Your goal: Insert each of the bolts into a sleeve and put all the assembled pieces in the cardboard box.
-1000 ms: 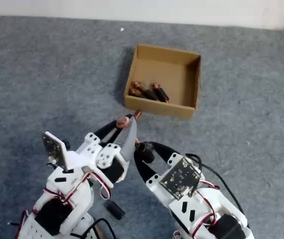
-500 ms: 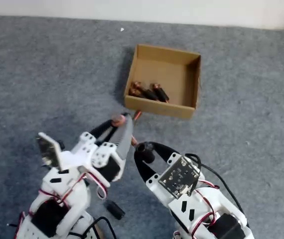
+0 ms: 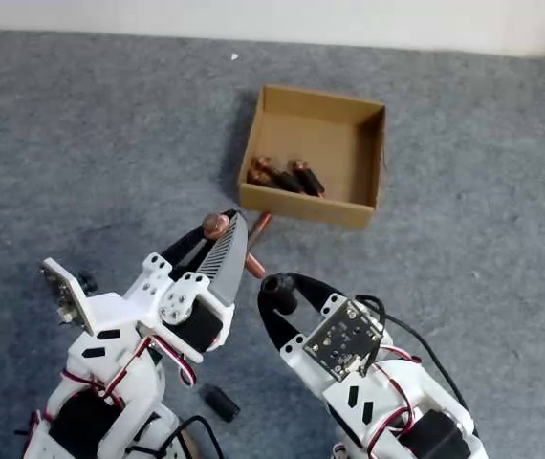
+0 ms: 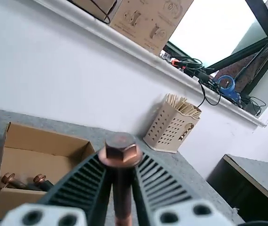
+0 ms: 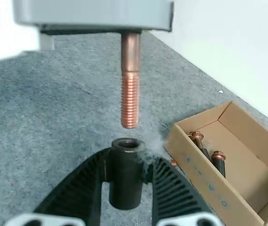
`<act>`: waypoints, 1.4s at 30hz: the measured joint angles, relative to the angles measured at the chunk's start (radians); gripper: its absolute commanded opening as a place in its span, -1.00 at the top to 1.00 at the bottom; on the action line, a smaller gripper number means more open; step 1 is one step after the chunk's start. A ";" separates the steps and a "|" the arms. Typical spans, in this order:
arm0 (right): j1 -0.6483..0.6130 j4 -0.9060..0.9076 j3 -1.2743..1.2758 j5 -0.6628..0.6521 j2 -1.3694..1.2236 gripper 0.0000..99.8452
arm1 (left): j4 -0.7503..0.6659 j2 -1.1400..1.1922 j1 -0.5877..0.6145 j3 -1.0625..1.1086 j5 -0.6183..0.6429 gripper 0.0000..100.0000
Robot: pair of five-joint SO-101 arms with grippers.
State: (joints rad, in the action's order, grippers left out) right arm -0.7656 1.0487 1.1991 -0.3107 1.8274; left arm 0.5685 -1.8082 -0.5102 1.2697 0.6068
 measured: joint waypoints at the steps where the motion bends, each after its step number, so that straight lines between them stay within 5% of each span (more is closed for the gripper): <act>1: 0.000 0.000 0.000 0.000 0.000 0.99 | 0.000 0.000 -0.011 0.000 0.000 0.99; 24: 0.034 0.000 0.003 -0.002 -0.002 0.99 | 0.066 0.000 -0.127 0.094 0.011 0.99; 32: 0.035 0.003 0.015 -0.005 -0.003 0.99 | 0.235 -0.003 -0.244 0.092 0.002 0.54; 42: 0.233 -0.192 0.259 -0.005 -0.005 0.99 | 0.319 -0.006 -0.287 0.092 0.009 0.56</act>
State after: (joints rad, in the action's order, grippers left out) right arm -0.5324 0.8569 1.4584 -0.3153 1.8228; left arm 0.8876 -1.8144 -0.7971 1.3617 0.6160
